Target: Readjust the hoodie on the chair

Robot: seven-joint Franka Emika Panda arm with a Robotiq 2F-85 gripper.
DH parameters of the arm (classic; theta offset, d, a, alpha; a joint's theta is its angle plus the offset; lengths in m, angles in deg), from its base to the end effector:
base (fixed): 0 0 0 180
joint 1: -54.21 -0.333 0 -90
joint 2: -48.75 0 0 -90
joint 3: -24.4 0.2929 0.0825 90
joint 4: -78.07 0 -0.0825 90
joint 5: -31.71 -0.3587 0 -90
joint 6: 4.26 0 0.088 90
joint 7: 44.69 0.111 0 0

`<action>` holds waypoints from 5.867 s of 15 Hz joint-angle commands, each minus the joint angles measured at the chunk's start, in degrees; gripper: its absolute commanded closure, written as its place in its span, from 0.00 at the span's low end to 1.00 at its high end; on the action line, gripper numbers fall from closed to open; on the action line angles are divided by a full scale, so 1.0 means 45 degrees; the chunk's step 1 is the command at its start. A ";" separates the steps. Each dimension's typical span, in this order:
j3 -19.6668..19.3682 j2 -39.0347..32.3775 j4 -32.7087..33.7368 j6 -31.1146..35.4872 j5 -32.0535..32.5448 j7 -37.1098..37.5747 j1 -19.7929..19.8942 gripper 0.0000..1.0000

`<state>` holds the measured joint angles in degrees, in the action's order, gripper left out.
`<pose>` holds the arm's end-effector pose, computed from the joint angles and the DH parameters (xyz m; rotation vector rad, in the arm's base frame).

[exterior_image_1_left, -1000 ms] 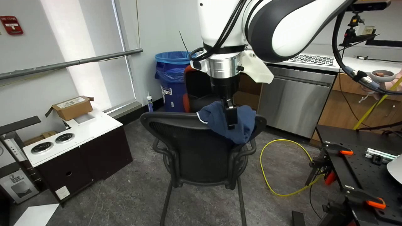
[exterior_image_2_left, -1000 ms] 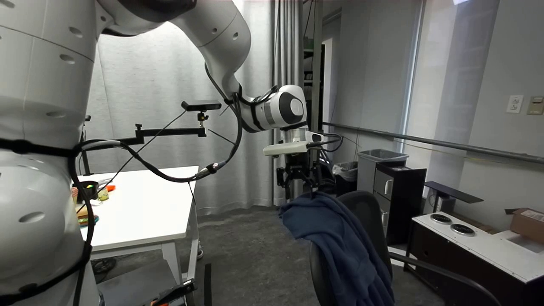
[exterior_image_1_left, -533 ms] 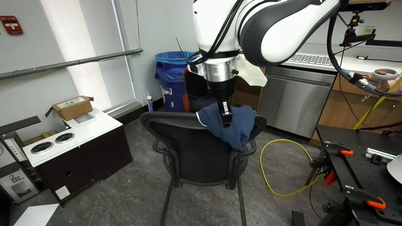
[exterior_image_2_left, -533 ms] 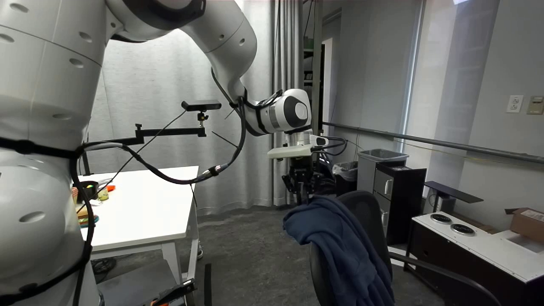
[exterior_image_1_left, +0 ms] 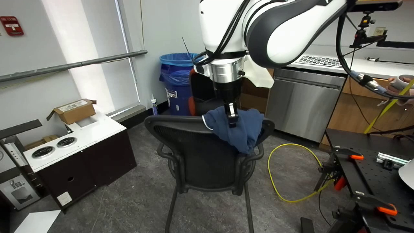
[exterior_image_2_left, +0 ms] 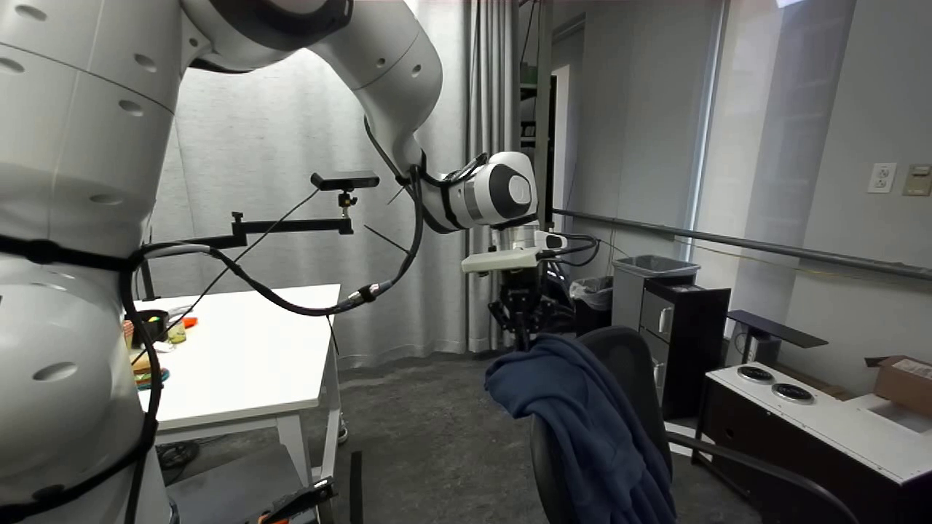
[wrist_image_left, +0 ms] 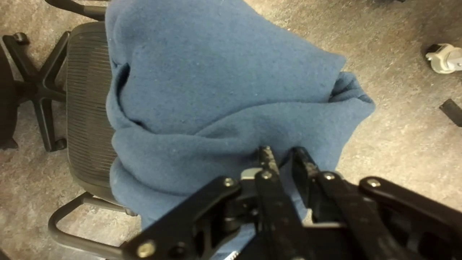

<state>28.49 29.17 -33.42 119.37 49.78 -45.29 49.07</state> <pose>0.5697 0.0775 0.2882 2.8548 0.5214 -0.1583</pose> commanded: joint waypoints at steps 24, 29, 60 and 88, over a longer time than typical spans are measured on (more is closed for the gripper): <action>-0.1354 0.0889 -0.2246 0.2341 0.4419 0.2734 -0.1093 0.00; -0.1528 0.0791 -0.1839 0.2341 0.4985 0.3082 -0.0688 0.42; -0.2384 -0.1052 0.5167 0.0530 -0.1438 0.0779 0.2385 0.96; -0.0858 -0.1170 0.5343 -0.3397 -0.1532 -0.0014 0.0796 0.96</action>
<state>24.81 19.00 1.57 105.30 41.36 -44.35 55.17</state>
